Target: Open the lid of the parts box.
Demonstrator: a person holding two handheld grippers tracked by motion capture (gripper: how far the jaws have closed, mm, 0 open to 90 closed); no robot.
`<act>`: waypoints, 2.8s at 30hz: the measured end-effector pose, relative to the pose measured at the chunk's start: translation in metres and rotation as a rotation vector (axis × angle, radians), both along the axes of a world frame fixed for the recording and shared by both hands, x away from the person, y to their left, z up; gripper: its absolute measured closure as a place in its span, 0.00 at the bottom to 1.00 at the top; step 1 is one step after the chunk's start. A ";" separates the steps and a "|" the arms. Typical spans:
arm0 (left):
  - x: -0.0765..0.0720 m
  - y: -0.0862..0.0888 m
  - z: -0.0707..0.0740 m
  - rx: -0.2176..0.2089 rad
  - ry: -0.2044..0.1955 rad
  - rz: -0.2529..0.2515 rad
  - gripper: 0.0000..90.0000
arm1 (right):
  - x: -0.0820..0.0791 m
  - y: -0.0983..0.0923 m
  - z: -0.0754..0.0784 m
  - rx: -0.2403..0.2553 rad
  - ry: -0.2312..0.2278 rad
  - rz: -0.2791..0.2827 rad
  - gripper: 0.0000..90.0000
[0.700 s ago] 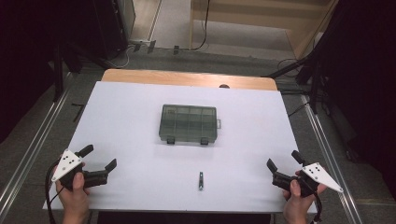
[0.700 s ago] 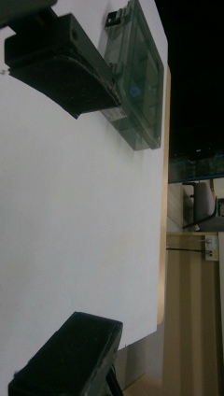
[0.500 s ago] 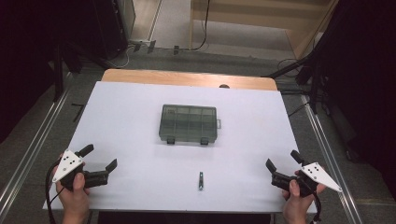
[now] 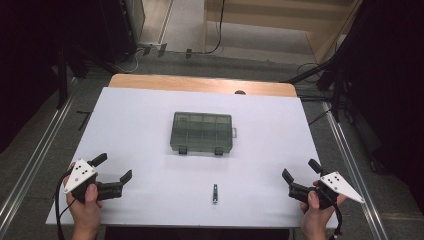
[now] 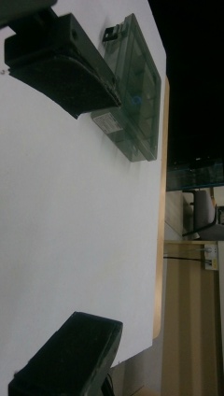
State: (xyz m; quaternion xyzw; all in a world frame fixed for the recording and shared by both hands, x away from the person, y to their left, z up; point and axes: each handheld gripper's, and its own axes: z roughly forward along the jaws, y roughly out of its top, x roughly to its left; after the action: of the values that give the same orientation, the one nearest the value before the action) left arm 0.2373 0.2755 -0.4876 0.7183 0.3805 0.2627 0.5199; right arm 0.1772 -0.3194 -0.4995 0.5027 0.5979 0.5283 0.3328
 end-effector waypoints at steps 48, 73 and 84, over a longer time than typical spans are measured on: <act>0.052 -0.069 0.023 -0.044 0.058 -0.099 0.23 | 0.070 0.068 0.031 0.038 0.040 0.166 0.36; 0.087 -0.085 0.023 -0.051 0.116 -0.135 1.00 | 0.111 0.101 0.036 -0.052 0.062 0.294 1.00; 0.109 -0.087 0.009 -0.051 0.133 -0.134 1.00 | 0.134 0.108 0.025 -0.095 0.140 0.311 1.00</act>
State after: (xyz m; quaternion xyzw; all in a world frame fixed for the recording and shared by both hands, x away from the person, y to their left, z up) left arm 0.3460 0.1885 -0.4784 0.7443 0.3719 0.1693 0.5282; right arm 0.3113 -0.2113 -0.4744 0.4234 0.7145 0.5081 0.2280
